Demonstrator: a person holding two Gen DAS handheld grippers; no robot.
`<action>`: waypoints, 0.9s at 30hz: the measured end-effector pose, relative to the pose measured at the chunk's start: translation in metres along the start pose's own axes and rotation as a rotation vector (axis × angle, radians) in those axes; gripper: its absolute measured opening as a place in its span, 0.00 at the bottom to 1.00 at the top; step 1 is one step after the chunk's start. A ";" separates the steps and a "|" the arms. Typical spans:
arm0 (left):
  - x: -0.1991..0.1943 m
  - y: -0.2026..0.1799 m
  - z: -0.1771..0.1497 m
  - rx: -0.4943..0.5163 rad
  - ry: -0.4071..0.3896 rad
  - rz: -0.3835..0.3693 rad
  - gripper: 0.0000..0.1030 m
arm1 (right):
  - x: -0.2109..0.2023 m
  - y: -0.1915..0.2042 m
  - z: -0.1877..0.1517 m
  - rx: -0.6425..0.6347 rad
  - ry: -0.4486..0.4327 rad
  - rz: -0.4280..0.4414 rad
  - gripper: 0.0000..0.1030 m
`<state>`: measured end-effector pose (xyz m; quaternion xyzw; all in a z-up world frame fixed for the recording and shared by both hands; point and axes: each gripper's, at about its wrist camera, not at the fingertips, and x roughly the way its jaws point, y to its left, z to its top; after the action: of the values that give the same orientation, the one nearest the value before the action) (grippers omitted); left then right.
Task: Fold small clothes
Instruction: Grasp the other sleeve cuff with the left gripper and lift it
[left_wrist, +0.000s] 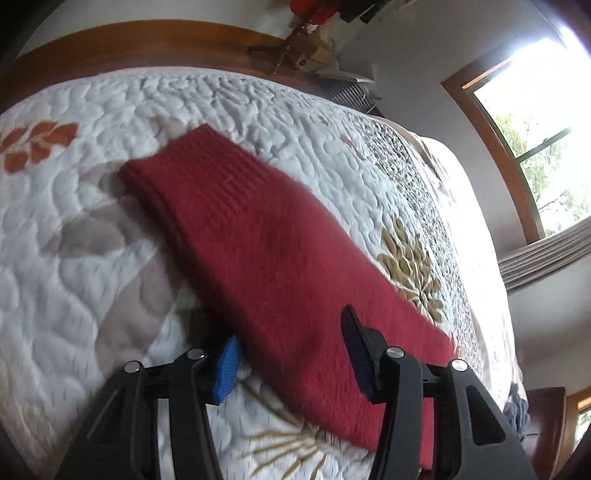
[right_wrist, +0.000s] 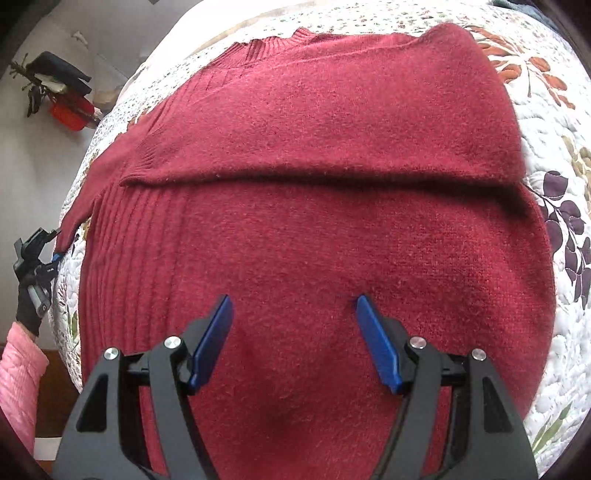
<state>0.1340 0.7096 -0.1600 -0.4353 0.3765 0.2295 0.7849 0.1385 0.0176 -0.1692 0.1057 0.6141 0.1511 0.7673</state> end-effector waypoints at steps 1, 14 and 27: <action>0.001 -0.002 0.001 0.017 0.001 0.015 0.31 | 0.000 0.000 0.000 -0.002 0.001 -0.003 0.67; -0.043 -0.085 -0.024 0.276 -0.066 -0.097 0.09 | 0.000 0.001 0.000 -0.007 -0.002 -0.004 0.67; -0.049 -0.233 -0.140 0.592 0.057 -0.267 0.09 | -0.019 -0.016 0.000 0.040 -0.044 0.016 0.67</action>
<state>0.2101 0.4678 -0.0495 -0.2399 0.3885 -0.0074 0.8896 0.1368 -0.0044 -0.1578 0.1291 0.5993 0.1427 0.7770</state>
